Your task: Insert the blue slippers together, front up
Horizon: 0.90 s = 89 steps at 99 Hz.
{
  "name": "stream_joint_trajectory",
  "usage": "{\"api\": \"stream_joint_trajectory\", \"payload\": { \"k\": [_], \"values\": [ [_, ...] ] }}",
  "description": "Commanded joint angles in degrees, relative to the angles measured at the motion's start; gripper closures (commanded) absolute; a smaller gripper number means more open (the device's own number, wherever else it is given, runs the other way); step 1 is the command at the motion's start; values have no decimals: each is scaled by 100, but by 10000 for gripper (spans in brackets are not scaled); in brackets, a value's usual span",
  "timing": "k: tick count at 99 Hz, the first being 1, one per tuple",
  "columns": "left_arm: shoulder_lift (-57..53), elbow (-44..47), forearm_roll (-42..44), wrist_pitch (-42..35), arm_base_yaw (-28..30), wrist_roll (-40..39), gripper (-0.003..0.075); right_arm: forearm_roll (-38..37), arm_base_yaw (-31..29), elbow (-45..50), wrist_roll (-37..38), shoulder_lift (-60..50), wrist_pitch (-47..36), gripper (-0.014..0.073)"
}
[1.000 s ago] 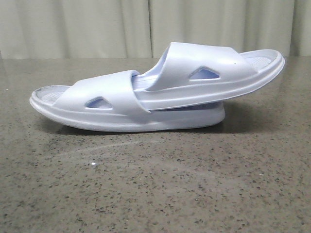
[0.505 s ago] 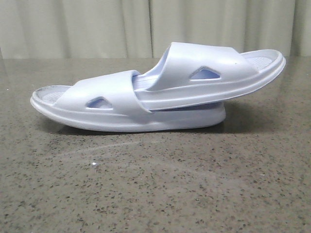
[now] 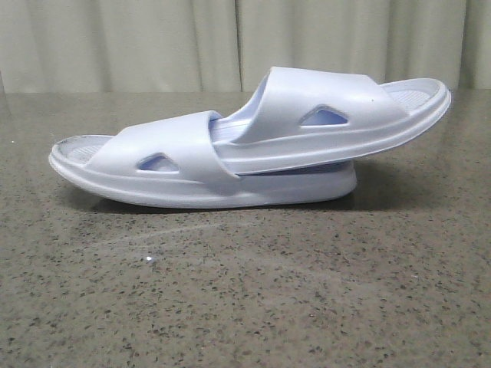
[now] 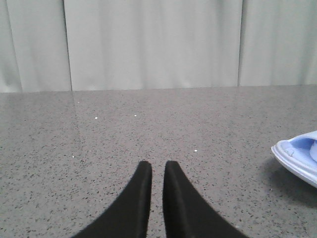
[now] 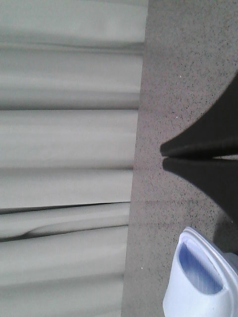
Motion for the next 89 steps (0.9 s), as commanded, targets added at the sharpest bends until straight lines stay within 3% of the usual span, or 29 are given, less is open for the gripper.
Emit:
{"api": "stream_joint_trajectory", "payload": {
  "k": [1, 89],
  "values": [
    [-156, 53, 28, -530, -41, -85, 704, -49, -28, -149, -86, 47, -399, 701],
    [-156, 53, -78, -503, -41, -85, 704, -49, -28, -149, -86, 47, -399, 701]
  ]
}}
